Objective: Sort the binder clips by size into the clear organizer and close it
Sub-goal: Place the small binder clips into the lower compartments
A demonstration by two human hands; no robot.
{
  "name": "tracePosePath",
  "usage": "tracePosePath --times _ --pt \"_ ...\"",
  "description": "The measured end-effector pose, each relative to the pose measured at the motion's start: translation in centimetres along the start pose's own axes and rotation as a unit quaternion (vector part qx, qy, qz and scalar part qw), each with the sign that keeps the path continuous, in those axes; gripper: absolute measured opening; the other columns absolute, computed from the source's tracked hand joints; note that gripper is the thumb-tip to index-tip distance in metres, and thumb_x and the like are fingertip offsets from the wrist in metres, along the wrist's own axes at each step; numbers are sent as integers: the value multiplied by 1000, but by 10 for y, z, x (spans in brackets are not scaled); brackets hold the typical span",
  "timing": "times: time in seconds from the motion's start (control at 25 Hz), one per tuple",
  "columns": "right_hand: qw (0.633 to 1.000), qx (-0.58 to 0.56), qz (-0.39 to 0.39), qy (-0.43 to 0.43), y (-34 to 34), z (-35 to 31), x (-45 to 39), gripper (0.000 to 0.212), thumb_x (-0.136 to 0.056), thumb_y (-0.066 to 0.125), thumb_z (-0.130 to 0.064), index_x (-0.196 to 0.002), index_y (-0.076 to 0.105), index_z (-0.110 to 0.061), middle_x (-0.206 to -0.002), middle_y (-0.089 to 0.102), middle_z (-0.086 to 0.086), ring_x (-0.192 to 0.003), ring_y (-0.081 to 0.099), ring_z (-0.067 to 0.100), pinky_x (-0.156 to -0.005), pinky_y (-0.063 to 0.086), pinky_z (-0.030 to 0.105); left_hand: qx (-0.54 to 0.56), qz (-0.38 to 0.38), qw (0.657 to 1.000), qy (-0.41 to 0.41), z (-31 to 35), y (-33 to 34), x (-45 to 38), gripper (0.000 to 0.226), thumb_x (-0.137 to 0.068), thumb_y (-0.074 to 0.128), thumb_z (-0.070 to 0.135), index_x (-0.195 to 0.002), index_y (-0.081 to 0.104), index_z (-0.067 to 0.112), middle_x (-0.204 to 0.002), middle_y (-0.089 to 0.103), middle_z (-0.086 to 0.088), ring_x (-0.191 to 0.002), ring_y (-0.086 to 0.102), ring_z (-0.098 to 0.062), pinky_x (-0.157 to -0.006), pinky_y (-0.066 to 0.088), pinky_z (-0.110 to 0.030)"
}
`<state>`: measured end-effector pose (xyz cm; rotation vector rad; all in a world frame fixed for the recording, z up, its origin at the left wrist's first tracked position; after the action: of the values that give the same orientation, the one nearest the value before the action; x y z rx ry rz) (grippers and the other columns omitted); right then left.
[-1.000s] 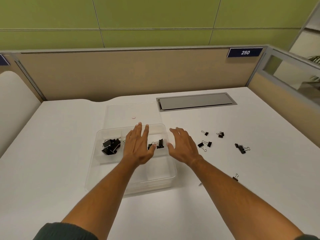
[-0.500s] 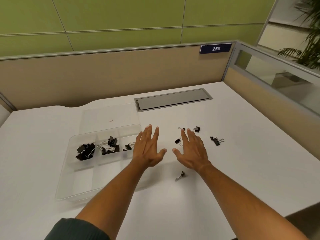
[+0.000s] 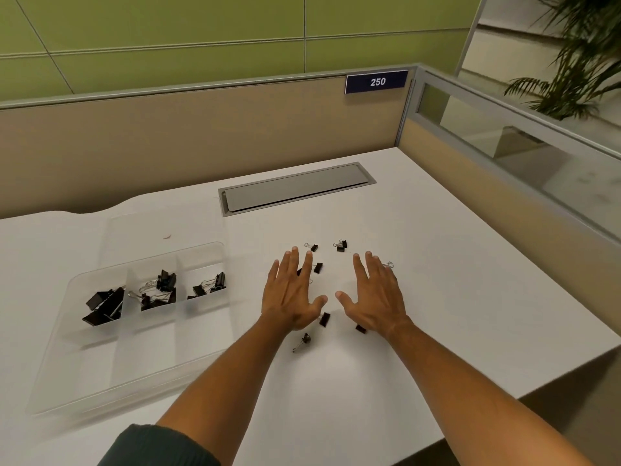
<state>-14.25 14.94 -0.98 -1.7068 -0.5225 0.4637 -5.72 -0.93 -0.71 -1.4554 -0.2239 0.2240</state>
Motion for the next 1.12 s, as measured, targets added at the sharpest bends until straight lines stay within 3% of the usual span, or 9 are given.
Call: tracePosePath --times 0.2,0.32,0.44,0.64,0.72,0.88,1.12 --pt "1000 -6 -10 22 4 30 -8 83 -89 41 -58 -152 9 -16 -159 11 15 -147 10 29 -120 11 43 -3 -9 1000 -4 22 9 -12 89 -89 29 66 -153 -13 20 -160 -16 -13 -148 -14 -25 -121 -4 -44" --pt "999 -10 -10 41 6 40 -16 70 -91 47 -41 -150 19 -15 -153 27 14 -139 28 30 -110 30 43 2 -15 1000 -11 26 13 -15 89 -90 31 64 -153 -11 20 -160 -15 -12 -149 -13 -25 -121 -4 -42" --pt "999 -11 -22 30 12 43 -25 56 -94 47 -25 -145 28 -12 -145 37 10 -131 36 29 -101 38 41 7 -18 1000 -24 23 16 -16 88 -90 33 63 -154 -9 19 -161 -13 -12 -149 -12 -25 -121 -4 -41" --pt "999 9 -31 28 16 46 -32 24 -87 46 -3 -109 55 -8 -121 50 9 -112 44 27 -82 40 29 7 -19 999 -39 15 16 -14 88 -90 34 62 -154 -8 19 -161 -12 -13 -149 -10 -25 -121 -3 -41" --pt "999 6 -33 23 16 45 -31 31 -83 44 4 -110 52 -9 -118 49 10 -110 43 27 -79 37 25 8 -19 999 -41 15 14 -14 88 -90 34 62 -154 -8 19 -161 -12 -13 -149 -11 -25 -121 -3 -41" --pt "999 -1 -33 32 14 39 -32 40 -86 47 2 -123 46 -12 -118 51 11 -110 45 27 -81 45 30 6 -14 999 -36 13 8 -13 87 -91 33 62 -154 -10 20 -161 -14 -13 -149 -11 -25 -121 -4 -41" --pt "993 36 -98 51 11 25 -29 29 -87 42 3 -112 53 -5 -124 45 13 -115 42 33 -85 43 33 1 -4 999 -39 -5 2 -4 87 -90 33 63 -154 -8 19 -161 -13 -13 -149 -11 -26 -121 -4 -41"
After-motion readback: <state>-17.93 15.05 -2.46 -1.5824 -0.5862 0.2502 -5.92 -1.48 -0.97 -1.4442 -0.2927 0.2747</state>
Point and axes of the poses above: each hand's wrist, its own x-axis away from the middle knuckle, its own y-axis out of the palm, z = x × y, the point moved 3 cm from there along -x, towards the middle knuckle
